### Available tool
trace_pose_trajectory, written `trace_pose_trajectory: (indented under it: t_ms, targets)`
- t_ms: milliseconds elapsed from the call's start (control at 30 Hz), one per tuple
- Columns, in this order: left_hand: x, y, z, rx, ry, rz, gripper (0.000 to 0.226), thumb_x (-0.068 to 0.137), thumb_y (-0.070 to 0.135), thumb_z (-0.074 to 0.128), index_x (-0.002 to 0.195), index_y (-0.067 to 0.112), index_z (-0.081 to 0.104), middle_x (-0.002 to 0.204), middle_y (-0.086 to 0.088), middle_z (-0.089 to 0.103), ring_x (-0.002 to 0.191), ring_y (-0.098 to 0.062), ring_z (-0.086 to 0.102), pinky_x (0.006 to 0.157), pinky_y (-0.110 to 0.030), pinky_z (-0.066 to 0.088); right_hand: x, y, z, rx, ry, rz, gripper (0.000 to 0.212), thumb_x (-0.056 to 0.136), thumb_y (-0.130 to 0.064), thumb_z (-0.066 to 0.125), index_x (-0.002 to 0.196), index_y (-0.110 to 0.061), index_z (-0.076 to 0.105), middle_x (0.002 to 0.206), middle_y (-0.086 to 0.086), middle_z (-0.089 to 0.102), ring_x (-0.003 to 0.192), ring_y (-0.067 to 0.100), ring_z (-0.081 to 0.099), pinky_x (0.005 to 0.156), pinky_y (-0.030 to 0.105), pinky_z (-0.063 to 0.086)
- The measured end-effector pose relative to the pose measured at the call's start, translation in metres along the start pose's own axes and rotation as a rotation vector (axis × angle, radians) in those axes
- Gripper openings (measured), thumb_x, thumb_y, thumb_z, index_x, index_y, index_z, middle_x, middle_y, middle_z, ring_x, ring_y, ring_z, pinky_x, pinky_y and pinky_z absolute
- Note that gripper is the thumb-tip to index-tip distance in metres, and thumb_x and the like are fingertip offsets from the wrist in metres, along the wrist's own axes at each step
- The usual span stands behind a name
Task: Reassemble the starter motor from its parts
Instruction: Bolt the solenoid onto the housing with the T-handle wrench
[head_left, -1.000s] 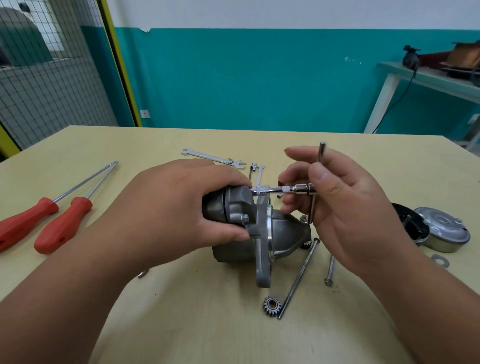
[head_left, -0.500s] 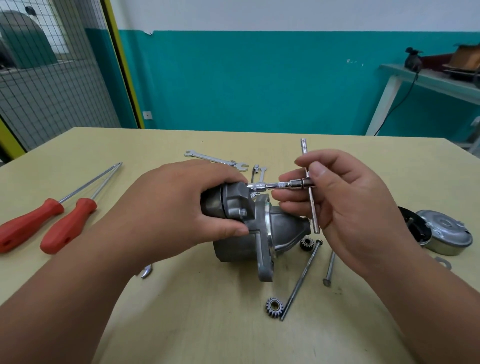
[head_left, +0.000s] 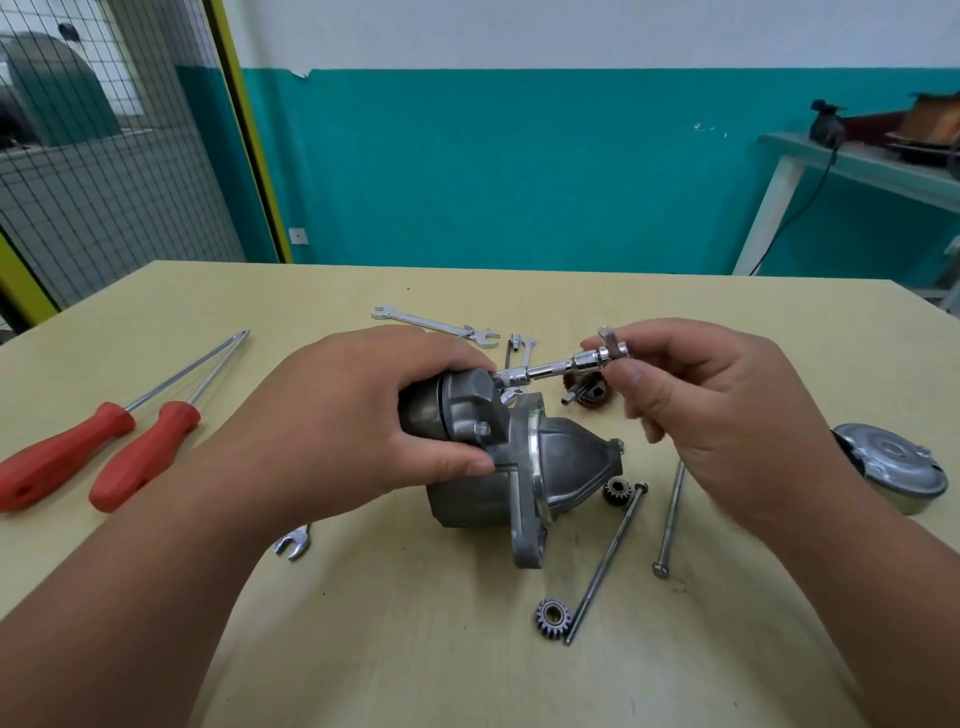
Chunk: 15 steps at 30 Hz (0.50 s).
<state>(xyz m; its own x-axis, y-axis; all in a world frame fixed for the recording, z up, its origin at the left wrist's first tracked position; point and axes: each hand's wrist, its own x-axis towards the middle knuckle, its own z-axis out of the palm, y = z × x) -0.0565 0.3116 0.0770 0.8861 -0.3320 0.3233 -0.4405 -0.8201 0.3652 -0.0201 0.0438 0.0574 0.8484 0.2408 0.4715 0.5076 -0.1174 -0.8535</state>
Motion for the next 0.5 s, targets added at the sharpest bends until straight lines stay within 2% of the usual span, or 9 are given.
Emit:
trace_pose_trajectory:
  t_ms: [67,133,200,300,367,500]
  targets:
    - [0.000,0.000,0.000,0.006,-0.004,0.004,0.073,0.061,0.083,0.058,0.131,0.061,0.048,0.125,0.038,0.058,0.111,0.002,0.058,0.090,-0.036,0.056,0.001,-0.001,-0.003,-0.162,-0.001,-0.042,0.012,0.088,-0.042,0.074,0.095,-0.033,0.077,0.077,-0.015,0.066,0.066,0.006,0.059,0.063,0.011,0.042]
    - [0.000,0.001,0.000,0.017,-0.003,0.005,0.074,0.061,0.083,0.057,0.132,0.061,0.047,0.123,0.037,0.058,0.109,0.002,0.057,0.090,-0.037,0.056,0.001,0.000,-0.003,-0.223,0.004,-0.044,0.009,0.091,-0.039,0.067,0.091,-0.035,0.075,0.078,-0.016,0.062,0.069,0.008,0.057,0.065,0.015,0.042]
    - [0.000,0.001,0.000,0.026,-0.003,0.004,0.075,0.062,0.083,0.056,0.132,0.060,0.048,0.120,0.035,0.061,0.108,0.001,0.057,0.090,-0.037,0.055,0.000,0.000,0.001,-0.185,0.005,-0.042,0.012,0.095,-0.032,0.064,0.099,-0.037,0.075,0.077,-0.012,0.066,0.066,0.009,0.060,0.062,0.020,0.049]
    - [0.000,0.001,0.001,0.024,-0.002,-0.002,0.074,0.062,0.083,0.056,0.132,0.057,0.053,0.113,0.034,0.065,0.108,0.002,0.057,0.091,-0.038,0.055,-0.003,-0.002,0.007,0.015,0.024,-0.033,0.030,0.092,-0.023,0.067,0.114,-0.044,0.065,0.073,0.005,0.069,0.057,0.016,0.062,0.051,0.026,0.051]
    - [0.000,0.001,0.000,0.026,-0.007,-0.002,0.076,0.062,0.084,0.056,0.133,0.058,0.050,0.113,0.035,0.066,0.108,0.002,0.057,0.091,-0.038,0.056,-0.004,-0.004,0.010,0.083,0.044,-0.034,0.032,0.090,-0.023,0.067,0.108,-0.048,0.059,0.070,0.010,0.068,0.053,0.021,0.060,0.049,0.027,0.050]
    - [-0.001,0.001,-0.001,0.035,-0.012,-0.004,0.076,0.062,0.084,0.055,0.133,0.059,0.050,0.113,0.036,0.064,0.108,0.002,0.056,0.091,-0.036,0.056,-0.004,-0.004,0.011,0.054,0.023,-0.058,0.021,0.095,-0.022,0.061,0.095,-0.041,0.069,0.072,0.011,0.070,0.053,0.024,0.064,0.049,0.031,0.053]
